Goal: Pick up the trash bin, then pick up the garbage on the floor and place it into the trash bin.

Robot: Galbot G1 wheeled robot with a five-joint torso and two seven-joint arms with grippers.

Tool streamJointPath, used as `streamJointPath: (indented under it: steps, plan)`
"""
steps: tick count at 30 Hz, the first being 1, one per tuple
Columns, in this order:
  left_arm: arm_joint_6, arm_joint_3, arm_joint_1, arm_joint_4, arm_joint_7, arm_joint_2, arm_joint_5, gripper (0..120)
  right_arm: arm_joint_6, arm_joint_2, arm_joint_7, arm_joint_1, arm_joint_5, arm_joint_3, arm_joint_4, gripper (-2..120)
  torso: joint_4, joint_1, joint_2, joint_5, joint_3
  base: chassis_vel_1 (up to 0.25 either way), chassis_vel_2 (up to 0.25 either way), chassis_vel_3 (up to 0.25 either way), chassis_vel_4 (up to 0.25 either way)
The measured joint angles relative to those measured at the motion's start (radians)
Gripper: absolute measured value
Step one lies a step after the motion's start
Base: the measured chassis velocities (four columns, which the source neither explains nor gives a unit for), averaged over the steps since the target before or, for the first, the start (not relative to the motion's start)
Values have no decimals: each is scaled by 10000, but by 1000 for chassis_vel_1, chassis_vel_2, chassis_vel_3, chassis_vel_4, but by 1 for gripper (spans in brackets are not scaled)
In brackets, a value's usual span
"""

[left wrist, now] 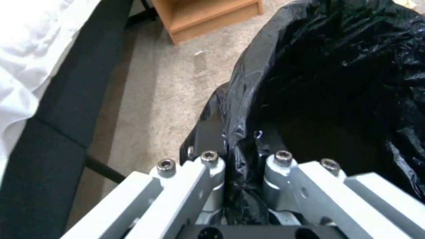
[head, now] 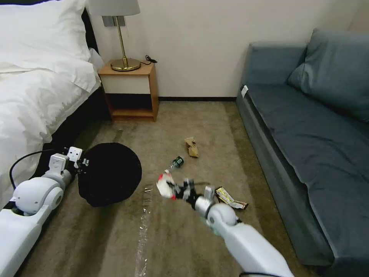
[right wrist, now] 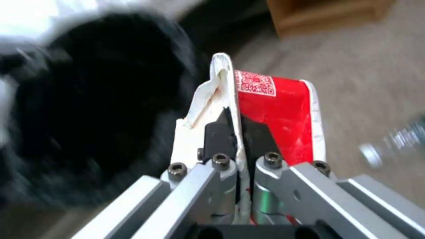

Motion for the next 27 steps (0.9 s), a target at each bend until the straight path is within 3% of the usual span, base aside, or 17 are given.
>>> streamJointPath:
  steps: [8, 12, 16, 19, 27]
  plan:
    - [-59, 201, -229, 188, -3, -146, 65, 6, -292, -73, 37, 834, 1599, -599, 1234, 0, 0, 0, 0, 0, 0, 0, 0, 0, 0]
    - [-60, 222, -260, 182, -74, -336, 43, 6, -289, 334, 17, 1352, 2437, -1250, 1662, 0, 2, 0, 0, -3, 0, 0, 0, 0, 0]
    - [-43, 232, -269, 124, -163, -484, -52, 6, -27, 702, -12, 1562, 2555, -1579, 1429, 0, 2, 0, 0, -3, 0, 0, 0, 0, 0]
    - [68, 205, -277, -24, -338, -696, -381, 6, 407, 1449, -150, 1733, 2463, -2087, 681, 0, 2, 0, -1, -4, 0, 0, 0, 0, 0]
    - [94, 53, -122, -231, -492, -836, -513, 6, 771, 2258, -256, 1753, 1962, -2451, -421, 0, 2, 0, 0, -4, 0, 0, 0, 0, 0]
